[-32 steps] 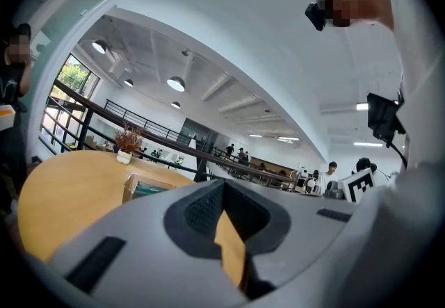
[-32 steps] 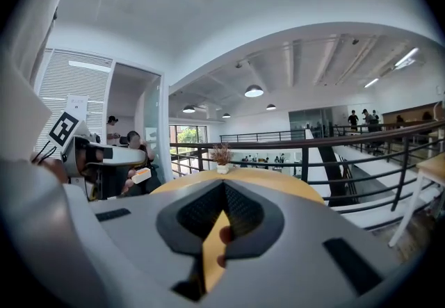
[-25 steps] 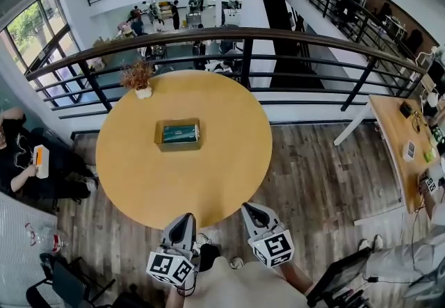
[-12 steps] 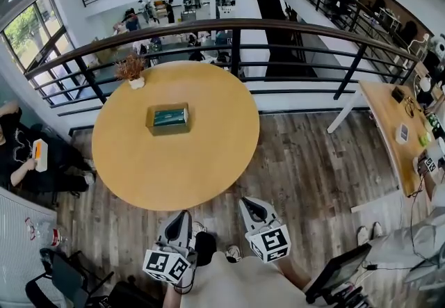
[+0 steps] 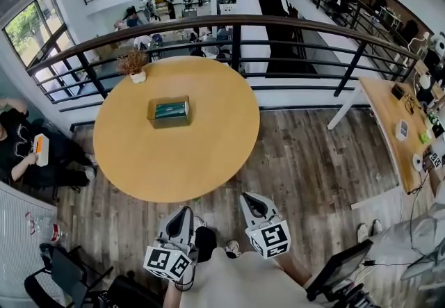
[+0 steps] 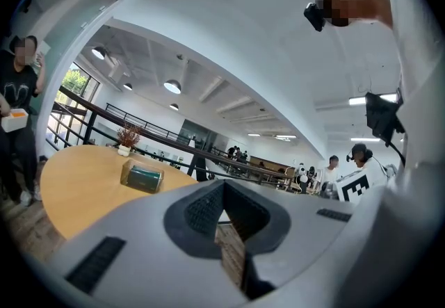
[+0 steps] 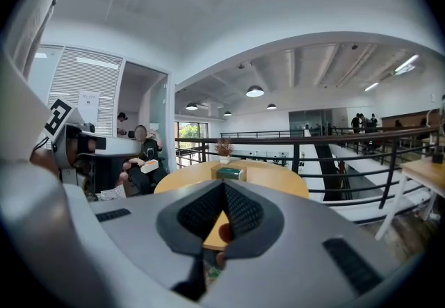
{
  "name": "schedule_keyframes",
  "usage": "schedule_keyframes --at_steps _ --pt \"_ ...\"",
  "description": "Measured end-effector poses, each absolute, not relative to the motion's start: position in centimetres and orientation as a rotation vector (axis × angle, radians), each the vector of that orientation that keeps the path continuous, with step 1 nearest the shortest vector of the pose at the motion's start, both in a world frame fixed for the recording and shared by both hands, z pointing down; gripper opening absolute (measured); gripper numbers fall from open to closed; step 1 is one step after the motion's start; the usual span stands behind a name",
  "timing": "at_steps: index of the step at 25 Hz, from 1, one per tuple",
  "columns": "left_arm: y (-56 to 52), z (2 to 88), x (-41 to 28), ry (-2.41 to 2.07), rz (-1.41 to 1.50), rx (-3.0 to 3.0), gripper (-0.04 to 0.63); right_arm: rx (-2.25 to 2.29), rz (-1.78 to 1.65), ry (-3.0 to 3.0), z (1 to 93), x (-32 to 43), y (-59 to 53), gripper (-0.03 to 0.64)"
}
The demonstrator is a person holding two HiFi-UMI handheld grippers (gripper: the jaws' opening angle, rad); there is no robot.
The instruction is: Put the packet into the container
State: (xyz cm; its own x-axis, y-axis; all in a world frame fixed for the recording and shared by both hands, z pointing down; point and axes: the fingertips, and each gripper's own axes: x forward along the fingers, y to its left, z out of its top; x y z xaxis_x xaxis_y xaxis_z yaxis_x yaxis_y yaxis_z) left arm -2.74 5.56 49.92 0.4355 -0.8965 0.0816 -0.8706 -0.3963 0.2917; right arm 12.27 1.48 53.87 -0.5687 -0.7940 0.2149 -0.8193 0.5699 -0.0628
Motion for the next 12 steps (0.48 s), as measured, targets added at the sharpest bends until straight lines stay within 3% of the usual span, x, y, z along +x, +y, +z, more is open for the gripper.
schedule_keyframes --at_steps 12 --pt "5.4 49.5 -4.2 -1.559 -0.140 2.386 0.005 1.333 0.200 -2.640 53.5 10.7 0.8 0.003"
